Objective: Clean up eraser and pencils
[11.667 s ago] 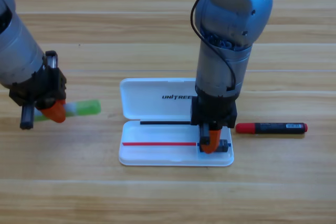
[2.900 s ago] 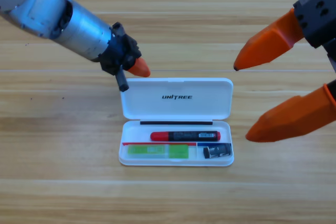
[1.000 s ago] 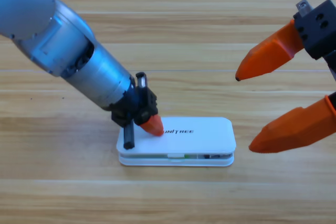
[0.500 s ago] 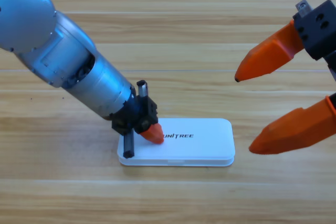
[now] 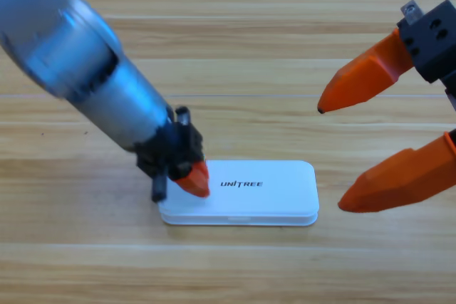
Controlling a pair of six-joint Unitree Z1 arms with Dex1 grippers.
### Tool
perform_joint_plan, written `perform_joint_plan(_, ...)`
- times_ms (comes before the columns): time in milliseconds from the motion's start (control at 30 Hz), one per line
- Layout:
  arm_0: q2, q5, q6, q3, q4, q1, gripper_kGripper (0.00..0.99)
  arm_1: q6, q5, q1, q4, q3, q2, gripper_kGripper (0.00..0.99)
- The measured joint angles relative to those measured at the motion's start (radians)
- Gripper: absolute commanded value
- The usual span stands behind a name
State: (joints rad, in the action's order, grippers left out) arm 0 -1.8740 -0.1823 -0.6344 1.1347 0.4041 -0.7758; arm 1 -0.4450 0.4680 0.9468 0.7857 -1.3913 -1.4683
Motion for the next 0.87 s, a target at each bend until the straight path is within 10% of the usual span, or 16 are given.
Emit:
perform_joint_plan(300, 0.367, -0.134, 0.000, 0.281, 0.357, -0.020, 0.969, 0.000, 0.000, 0.000, 0.000, 0.000, 0.000, 0.917)
perform_joint_plan(867, 0.428, -0.165, 0.000, 0.226, 0.388, -0.109, 0.990, 0.000, 0.000, 0.000, 0.000, 0.000, -0.002, 0.917)
